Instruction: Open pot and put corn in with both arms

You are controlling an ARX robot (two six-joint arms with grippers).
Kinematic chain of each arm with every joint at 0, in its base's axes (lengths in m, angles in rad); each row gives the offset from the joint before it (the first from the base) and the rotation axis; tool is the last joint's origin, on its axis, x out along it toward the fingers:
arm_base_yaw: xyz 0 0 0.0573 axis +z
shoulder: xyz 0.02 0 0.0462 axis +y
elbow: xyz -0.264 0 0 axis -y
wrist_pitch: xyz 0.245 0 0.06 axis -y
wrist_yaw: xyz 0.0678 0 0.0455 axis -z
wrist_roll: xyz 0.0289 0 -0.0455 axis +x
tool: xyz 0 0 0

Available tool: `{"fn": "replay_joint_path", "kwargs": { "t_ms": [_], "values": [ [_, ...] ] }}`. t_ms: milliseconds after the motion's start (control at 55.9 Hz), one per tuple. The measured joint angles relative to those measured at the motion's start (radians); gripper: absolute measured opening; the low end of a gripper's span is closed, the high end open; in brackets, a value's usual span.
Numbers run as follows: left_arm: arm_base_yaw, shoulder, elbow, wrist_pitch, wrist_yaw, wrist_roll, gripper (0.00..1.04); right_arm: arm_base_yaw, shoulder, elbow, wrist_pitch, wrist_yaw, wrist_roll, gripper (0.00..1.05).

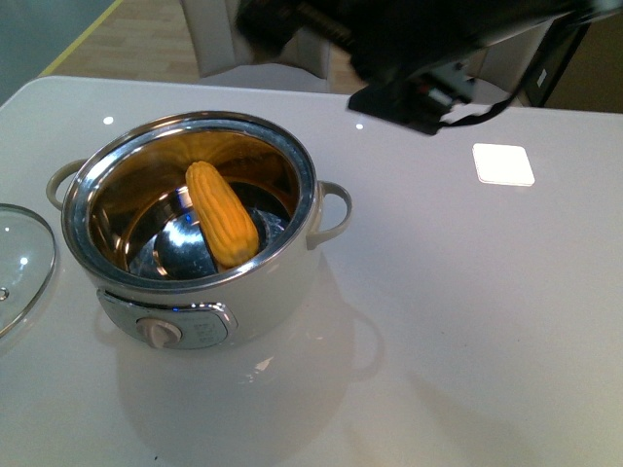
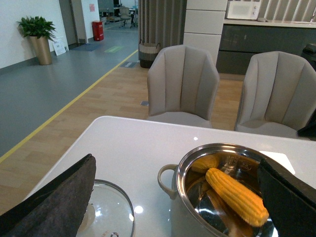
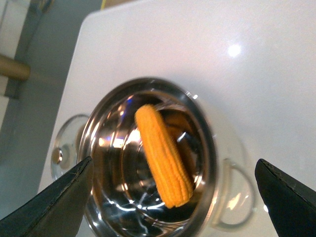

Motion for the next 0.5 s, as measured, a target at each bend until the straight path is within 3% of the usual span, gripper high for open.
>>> {"fn": "replay_joint_path", "kwargs": {
  "t_ms": [250,500],
  "values": [
    [0.000,0.000,0.000,0.000,0.000,0.000,0.98,-0.253,-0.327,-0.278,0.051,0.048,-0.118,0.96],
    [0.000,0.000,0.000,0.000,0.000,0.000,0.98,-0.413,-0.674,-0.532,0.019,0.003,-0.355,0.96]
  ]
}}
